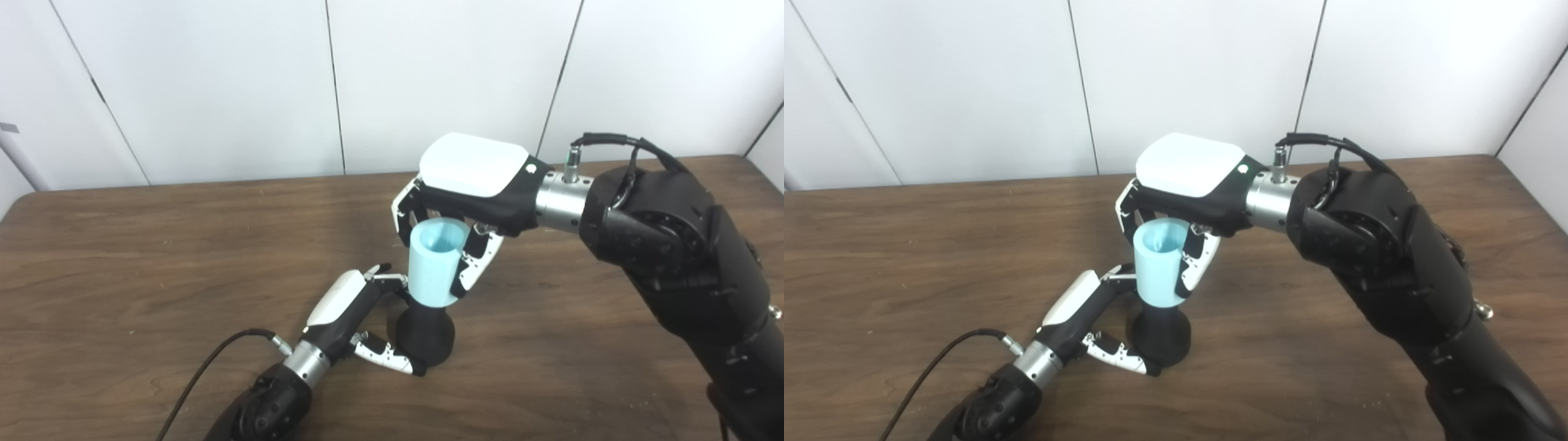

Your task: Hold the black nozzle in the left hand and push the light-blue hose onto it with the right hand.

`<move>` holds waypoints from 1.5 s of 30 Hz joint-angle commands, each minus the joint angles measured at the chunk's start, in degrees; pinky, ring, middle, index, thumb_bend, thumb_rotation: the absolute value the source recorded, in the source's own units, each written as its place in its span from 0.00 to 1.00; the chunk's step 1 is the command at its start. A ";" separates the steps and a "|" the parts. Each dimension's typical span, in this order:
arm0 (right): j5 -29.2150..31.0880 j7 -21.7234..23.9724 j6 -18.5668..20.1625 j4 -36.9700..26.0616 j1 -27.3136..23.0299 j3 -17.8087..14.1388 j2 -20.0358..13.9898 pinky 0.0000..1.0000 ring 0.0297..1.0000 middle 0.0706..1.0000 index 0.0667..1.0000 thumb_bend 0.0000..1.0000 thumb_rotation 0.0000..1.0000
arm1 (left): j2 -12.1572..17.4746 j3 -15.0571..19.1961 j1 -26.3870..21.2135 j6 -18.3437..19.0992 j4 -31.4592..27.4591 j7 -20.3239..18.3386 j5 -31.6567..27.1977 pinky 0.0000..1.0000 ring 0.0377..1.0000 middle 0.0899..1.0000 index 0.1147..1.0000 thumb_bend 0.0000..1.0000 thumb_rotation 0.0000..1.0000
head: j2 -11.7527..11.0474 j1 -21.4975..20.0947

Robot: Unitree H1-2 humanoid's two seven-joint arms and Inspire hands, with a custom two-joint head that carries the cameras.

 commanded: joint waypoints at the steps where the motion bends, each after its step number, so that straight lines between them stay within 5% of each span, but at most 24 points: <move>1: 0.01 -0.91 -0.19 -1.03 -1.86 -0.51 -0.58 0.19 0.25 0.36 0.47 0.53 0.00 | 0.63 -1.92 2.12 3.67 1.65 -4.21 2.12 0.97 0.74 0.45 0.41 0.52 0.00 | 0.08 -0.07; 24: -0.03 -7.61 -1.82 -0.25 0.48 -2.37 1.84 0.16 0.23 0.36 0.47 0.53 0.00 | 0.75 -2.08 2.06 2.99 2.09 -3.92 2.10 0.97 0.74 0.45 0.41 0.52 0.00 | 0.03 0.07; 45: -0.56 -6.38 -2.20 -0.21 0.79 -1.65 0.80 0.18 0.23 0.36 0.47 0.52 0.00 | 0.88 -2.08 2.23 3.65 1.30 -4.31 2.04 0.97 0.74 0.45 0.41 0.52 0.00 | 0.21 -0.12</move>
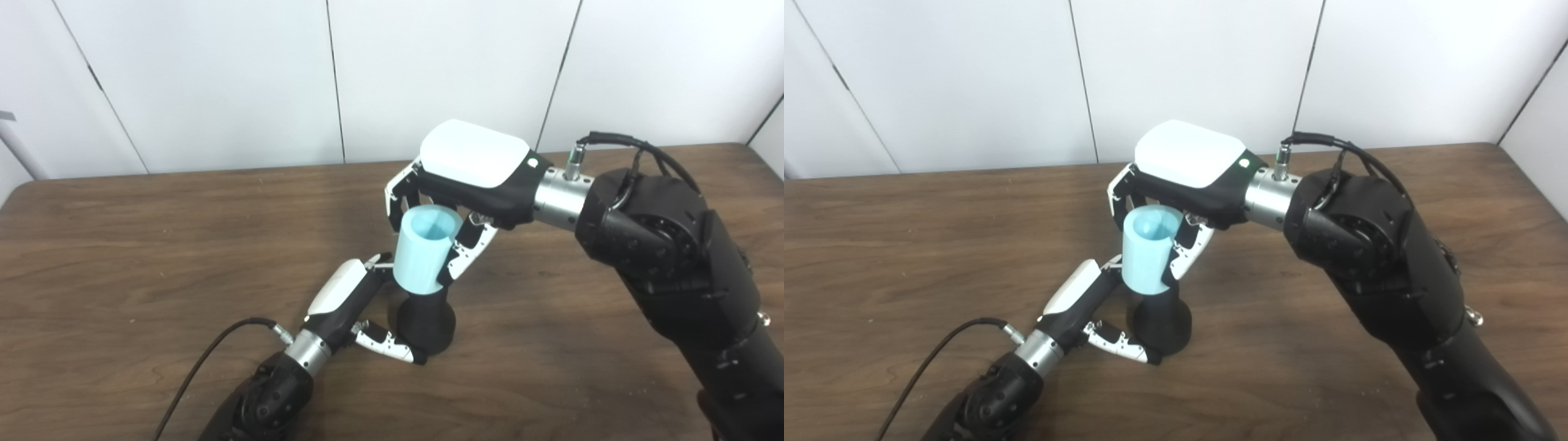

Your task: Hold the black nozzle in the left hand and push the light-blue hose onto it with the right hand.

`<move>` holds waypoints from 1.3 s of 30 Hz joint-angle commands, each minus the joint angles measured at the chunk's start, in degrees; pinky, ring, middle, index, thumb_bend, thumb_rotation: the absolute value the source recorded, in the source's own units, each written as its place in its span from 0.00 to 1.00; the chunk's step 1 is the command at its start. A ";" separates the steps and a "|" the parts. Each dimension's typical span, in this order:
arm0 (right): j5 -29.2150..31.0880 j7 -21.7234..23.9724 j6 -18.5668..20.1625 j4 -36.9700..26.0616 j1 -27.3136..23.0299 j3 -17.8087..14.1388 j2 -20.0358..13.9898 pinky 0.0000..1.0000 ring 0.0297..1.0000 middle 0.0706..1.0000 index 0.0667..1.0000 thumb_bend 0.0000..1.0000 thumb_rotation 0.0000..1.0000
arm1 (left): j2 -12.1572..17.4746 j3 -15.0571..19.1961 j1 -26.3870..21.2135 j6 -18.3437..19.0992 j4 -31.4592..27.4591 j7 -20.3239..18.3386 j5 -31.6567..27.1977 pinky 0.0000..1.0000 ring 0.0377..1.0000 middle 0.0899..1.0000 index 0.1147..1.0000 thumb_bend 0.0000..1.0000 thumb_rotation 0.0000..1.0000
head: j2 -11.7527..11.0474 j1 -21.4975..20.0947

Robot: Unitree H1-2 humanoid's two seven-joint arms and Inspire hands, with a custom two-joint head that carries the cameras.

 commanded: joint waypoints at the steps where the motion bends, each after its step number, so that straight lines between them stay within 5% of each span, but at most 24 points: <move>1: -0.31 -0.76 -0.64 -0.41 -2.19 -0.67 -1.06 0.18 0.23 0.36 0.47 0.53 0.00 | 0.90 -1.93 2.13 3.21 1.63 -4.29 2.04 0.97 0.74 0.45 0.41 0.52 0.00 | 0.05 -0.02; 15: -1.91 0.09 -0.85 -1.05 -3.40 -0.43 -2.25 0.14 0.19 0.43 0.45 0.53 0.00 | 0.99 -1.93 1.99 2.81 1.96 -4.08 2.02 0.97 0.74 0.45 0.41 0.52 0.00 | 0.13 -0.10; 30: -3.61 -2.27 -4.90 -0.28 0.22 1.46 -1.25 0.16 0.21 0.38 0.47 0.53 0.00 | 1.03 -1.96 1.97 2.95 1.79 -4.10 2.19 0.97 0.74 0.45 0.41 0.52 0.00 | 0.24 -0.01; 39: -2.78 -1.35 -4.03 -0.10 0.26 2.00 -1.04 0.12 0.18 0.37 0.48 0.52 0.00 | 0.98 -1.95 1.88 3.03 1.76 -4.12 2.13 0.97 0.74 0.45 0.41 0.52 0.00 | 0.23 -0.02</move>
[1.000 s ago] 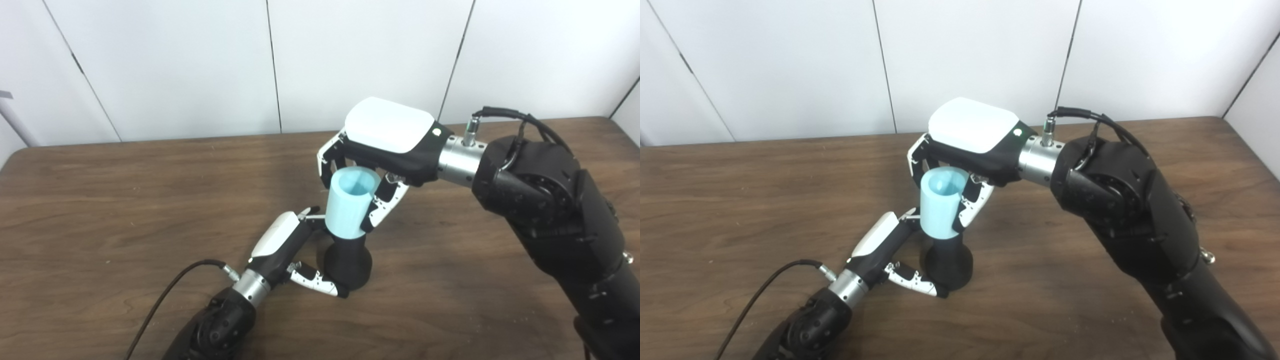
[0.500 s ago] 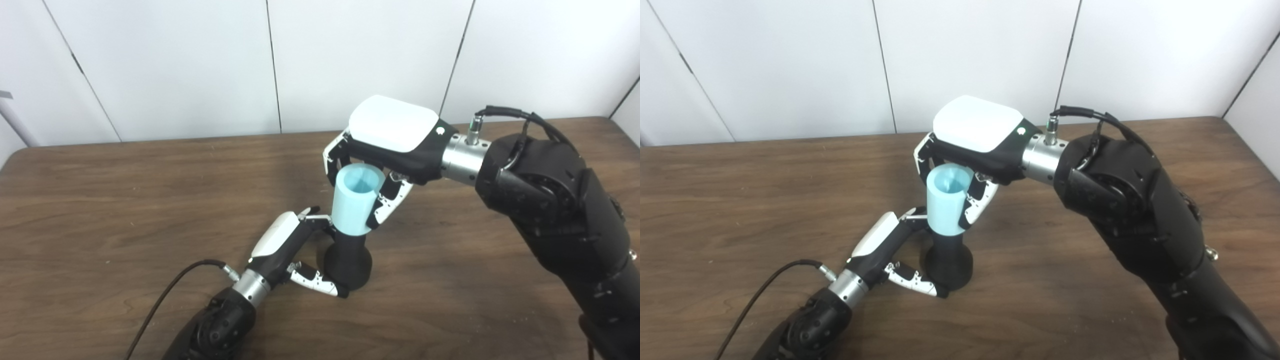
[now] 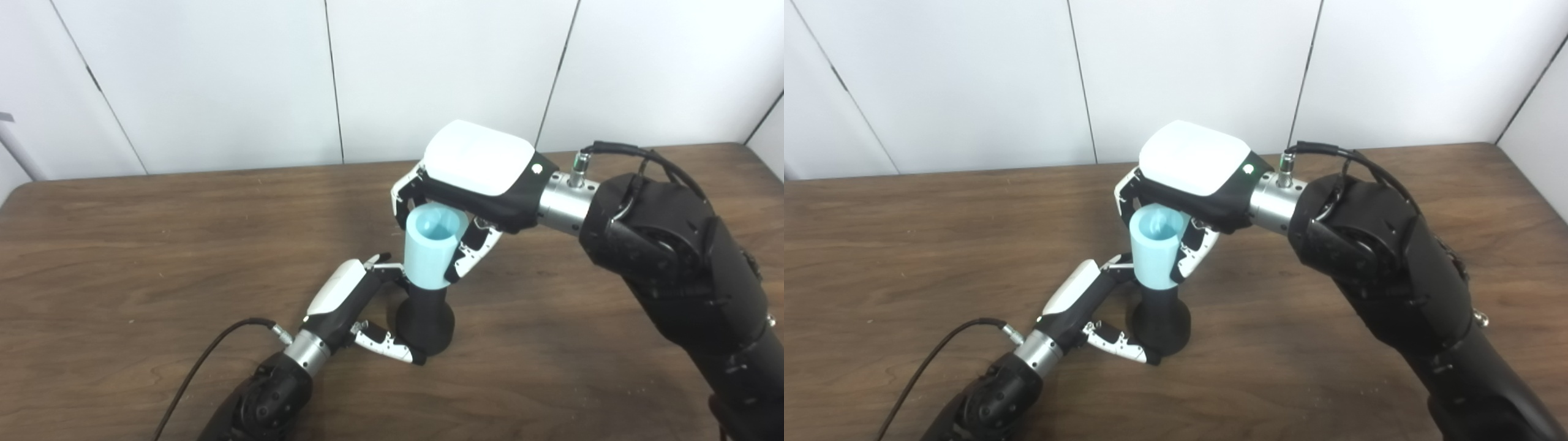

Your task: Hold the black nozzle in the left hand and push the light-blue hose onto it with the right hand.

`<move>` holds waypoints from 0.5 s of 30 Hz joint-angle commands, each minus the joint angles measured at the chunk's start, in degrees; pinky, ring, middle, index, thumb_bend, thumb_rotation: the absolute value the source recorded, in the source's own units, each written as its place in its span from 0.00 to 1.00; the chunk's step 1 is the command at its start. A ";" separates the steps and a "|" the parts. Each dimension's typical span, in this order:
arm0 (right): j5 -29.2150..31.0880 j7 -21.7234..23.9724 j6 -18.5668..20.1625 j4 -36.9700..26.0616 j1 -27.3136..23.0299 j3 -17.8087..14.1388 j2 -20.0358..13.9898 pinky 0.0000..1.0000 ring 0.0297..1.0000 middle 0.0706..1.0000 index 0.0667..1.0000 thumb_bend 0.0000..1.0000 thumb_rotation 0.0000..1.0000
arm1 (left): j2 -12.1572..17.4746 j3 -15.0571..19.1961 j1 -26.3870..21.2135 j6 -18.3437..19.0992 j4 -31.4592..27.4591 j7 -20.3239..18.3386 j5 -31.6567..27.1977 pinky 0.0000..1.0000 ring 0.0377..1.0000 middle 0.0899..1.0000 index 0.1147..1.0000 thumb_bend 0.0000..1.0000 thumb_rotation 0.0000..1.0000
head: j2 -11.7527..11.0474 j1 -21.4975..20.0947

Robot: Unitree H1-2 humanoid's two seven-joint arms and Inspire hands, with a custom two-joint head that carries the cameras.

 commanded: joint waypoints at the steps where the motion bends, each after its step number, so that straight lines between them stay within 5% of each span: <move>1: 0.65 0.75 -0.10 0.12 -0.74 0.68 0.27 0.12 0.18 0.37 0.48 0.52 0.00 | 0.85 -1.94 1.89 2.97 1.80 -4.14 2.15 0.97 0.74 0.45 0.41 0.52 0.00 | 0.05 -0.06; 15: 1.89 1.18 0.63 0.07 -1.56 0.43 -0.04 0.14 0.19 0.37 0.48 0.52 0.00 | 0.86 -2.07 1.88 3.05 1.72 -4.13 2.36 0.97 0.74 0.45 0.41 0.52 0.00 | 0.14 -0.14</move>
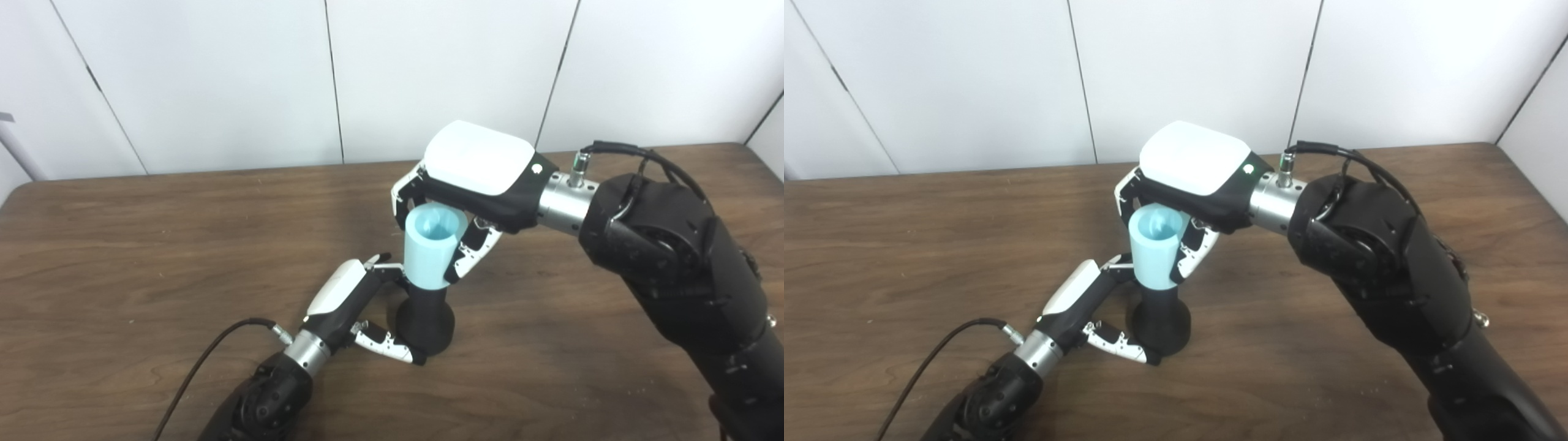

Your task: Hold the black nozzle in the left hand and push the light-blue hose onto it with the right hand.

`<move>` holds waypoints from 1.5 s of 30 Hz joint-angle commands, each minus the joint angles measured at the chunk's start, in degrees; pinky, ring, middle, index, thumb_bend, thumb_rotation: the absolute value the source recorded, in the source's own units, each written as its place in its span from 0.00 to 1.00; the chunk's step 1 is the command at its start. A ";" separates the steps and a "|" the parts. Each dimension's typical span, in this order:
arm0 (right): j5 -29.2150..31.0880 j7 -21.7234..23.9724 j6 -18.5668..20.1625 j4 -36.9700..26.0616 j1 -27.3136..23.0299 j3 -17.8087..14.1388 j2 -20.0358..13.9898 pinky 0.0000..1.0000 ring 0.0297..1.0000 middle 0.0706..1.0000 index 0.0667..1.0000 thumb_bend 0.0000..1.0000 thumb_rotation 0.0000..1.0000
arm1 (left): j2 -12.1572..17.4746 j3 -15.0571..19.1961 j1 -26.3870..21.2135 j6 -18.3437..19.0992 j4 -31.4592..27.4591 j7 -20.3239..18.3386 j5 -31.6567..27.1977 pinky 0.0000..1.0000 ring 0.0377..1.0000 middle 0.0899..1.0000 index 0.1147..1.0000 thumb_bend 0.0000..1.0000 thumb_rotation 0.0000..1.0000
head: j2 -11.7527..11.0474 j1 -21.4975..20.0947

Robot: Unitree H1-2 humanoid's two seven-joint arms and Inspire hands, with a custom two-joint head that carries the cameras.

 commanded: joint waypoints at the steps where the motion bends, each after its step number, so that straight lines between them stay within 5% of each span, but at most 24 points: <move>1: 1.67 1.19 0.07 0.06 -1.76 0.30 -0.10 0.16 0.22 0.40 0.47 0.53 0.00 | 0.84 -2.07 1.82 2.90 1.93 -4.09 2.37 0.97 0.74 0.45 0.41 0.52 0.00 | 0.04 -0.05; 17: 4.77 4.14 2.57 -0.49 -3.12 0.25 -1.10 0.14 0.20 0.37 0.47 0.53 0.00 | 0.71 -2.08 1.71 2.64 2.22 -3.91 2.06 0.97 0.74 0.45 0.41 0.52 0.00 | 0.08 0.00; 45: 0.41 0.47 -3.40 -0.08 0.72 -0.38 -1.91 0.12 0.17 0.38 0.47 0.53 0.00 | 1.04 -2.10 1.92 2.59 1.73 -3.89 2.13 0.97 0.74 0.45 0.41 0.52 0.00 | 0.36 -0.09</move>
